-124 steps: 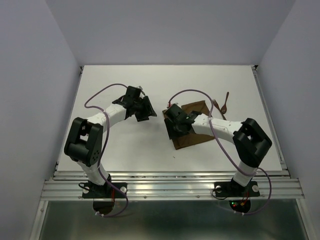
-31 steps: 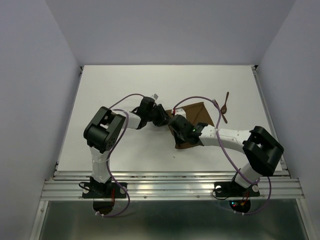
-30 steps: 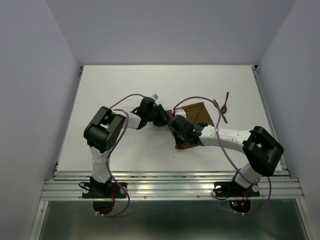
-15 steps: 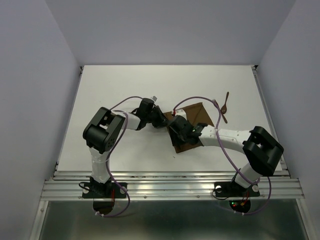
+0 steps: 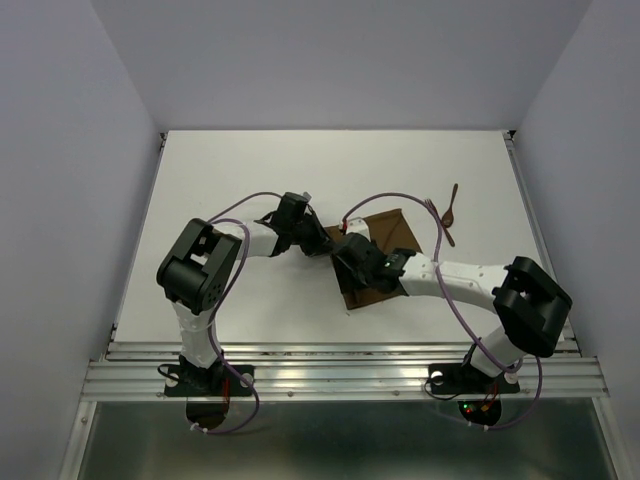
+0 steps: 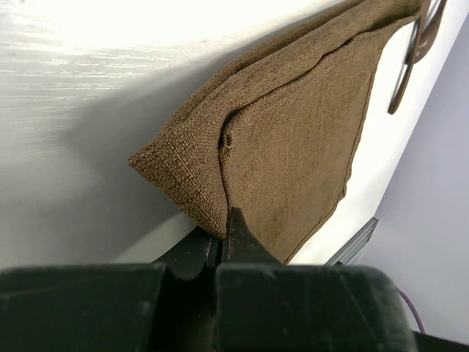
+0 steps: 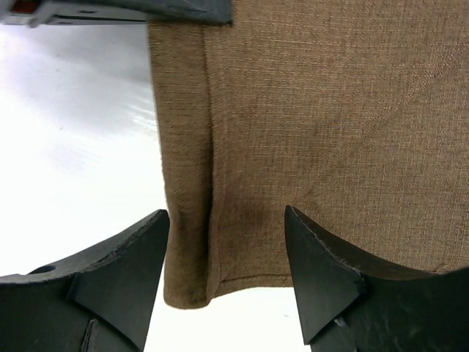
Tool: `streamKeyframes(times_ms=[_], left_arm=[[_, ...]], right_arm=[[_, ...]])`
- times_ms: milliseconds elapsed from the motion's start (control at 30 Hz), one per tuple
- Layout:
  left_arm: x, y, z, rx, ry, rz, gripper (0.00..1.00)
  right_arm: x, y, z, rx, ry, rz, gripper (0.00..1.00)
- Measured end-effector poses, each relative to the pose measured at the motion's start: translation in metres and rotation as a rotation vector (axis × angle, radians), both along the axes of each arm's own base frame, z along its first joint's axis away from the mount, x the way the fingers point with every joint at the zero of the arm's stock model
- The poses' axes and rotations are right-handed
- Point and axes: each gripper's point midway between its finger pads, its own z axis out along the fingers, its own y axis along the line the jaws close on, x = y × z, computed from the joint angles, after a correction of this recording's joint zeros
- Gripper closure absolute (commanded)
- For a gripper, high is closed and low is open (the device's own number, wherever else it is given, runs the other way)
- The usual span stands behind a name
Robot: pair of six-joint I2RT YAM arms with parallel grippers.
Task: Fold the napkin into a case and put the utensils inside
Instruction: Pick up the upper triangle-folded napkin from the center of the board.
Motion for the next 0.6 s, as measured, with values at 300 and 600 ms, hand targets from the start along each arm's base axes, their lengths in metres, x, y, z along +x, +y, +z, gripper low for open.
streamKeyframes(times_ms=[300, 600], left_arm=[[-0.002, 0.002, -0.002, 0.019, 0.021, 0.007, 1.0], [0.0, 0.002, 0.0, 0.021, 0.024, 0.012, 1.0]], right_arm=[[-0.012, 0.013, 0.007, -0.012, -0.034, 0.056, 0.28], [-0.014, 0.027, -0.005, -0.105, -0.06, 0.071, 0.3]])
